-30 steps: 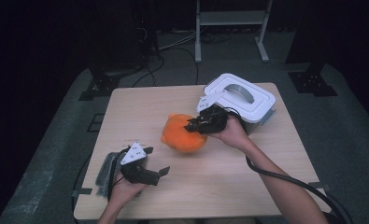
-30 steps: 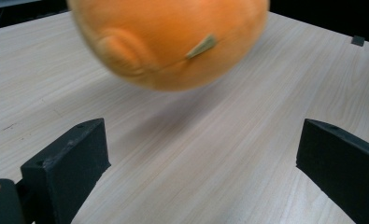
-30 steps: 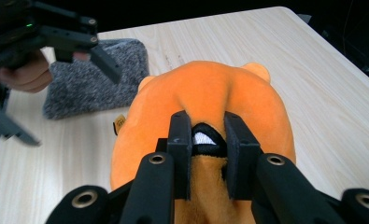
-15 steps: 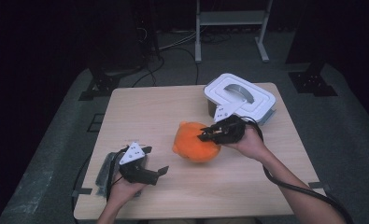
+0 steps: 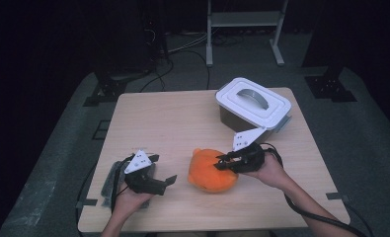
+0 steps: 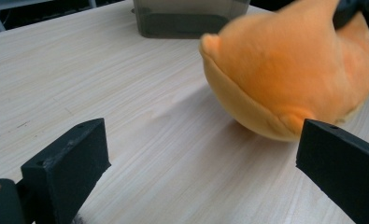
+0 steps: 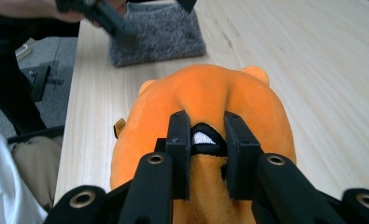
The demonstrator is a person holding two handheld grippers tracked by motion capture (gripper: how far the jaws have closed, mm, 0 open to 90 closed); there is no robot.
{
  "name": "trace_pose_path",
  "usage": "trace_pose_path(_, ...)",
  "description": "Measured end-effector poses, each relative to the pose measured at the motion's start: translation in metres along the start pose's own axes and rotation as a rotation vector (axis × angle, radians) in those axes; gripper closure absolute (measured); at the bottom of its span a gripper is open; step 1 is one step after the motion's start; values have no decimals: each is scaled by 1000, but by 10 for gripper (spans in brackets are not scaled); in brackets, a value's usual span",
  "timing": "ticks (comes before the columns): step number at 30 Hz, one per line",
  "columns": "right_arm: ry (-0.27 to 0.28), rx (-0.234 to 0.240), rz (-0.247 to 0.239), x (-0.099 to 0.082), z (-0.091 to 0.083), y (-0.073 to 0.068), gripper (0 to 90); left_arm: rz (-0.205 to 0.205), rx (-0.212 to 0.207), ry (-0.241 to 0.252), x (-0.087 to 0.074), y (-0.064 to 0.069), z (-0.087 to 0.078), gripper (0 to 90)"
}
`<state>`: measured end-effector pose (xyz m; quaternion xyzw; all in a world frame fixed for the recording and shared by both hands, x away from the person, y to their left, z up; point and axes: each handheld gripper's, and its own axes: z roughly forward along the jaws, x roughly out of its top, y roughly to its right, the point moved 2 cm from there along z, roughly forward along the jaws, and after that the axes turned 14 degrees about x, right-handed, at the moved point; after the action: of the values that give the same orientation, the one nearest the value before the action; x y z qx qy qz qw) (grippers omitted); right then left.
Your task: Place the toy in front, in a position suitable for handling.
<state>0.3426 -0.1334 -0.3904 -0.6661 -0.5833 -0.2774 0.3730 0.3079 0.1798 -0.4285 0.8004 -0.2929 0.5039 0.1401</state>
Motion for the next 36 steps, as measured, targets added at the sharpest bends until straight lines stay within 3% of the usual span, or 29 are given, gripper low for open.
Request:
trace_pose_path(8, -12, 33, -11, -22, 10, -3, 714, -3, 12, -4, 0, -7, -4, 18)
trace_pose_path(11, 13, 42, -8, -26, 9, -4, 691, -11, 21, 1, 0, -12, -7, 19)
trace_pose_path(13, 22, 46, -5, -31, 8, -6, 608, -15, 26, 1, -1, -16, -10, 27)
trace_pose_path(16, 35, 52, 1, -34, 6, -8, 554, -18, 27, -2, -2, -18, -10, 37)
trace_pose_path(18, 60, 17, 10, -36, 2, -9, 439, -11, 28, -6, -2, -19, -10, 43)
trace_pose_path(19, 60, 17, 10, -36, 2, -9, 439, -11, 28, -6, -2, -19, -10, 43)
trace_pose_path(20, 78, 3, 26, -38, 0, -9, 382, -4, 29, -9, -2, -19, -10, 46)
trace_pose_path(25, 108, -23, 42, -47, -8, -10, 322, 29, 24, -27, -3, -22, -12, 58)
trace_pose_path(26, 111, -26, 45, -51, -9, -10, 316, 51, 7, -56, -6, -26, -14, 59)
trace_pose_path(28, 118, -24, 56, -56, -9, -10, 301, 75, 8, -66, -11, -30, -17, 97)
trace_pose_path(33, 127, -24, 60, -62, -7, -11, 291, 79, 28, -91, -20, -43, -20, 139)
trace_pose_path(35, 126, -26, 55, -62, -6, -11, 288, 72, 36, -96, -23, -49, -21, 186)
trace_pose_path(36, 126, -26, 50, -62, -5, -12, 283, 90, 32, -99, -26, -53, -22, 221)
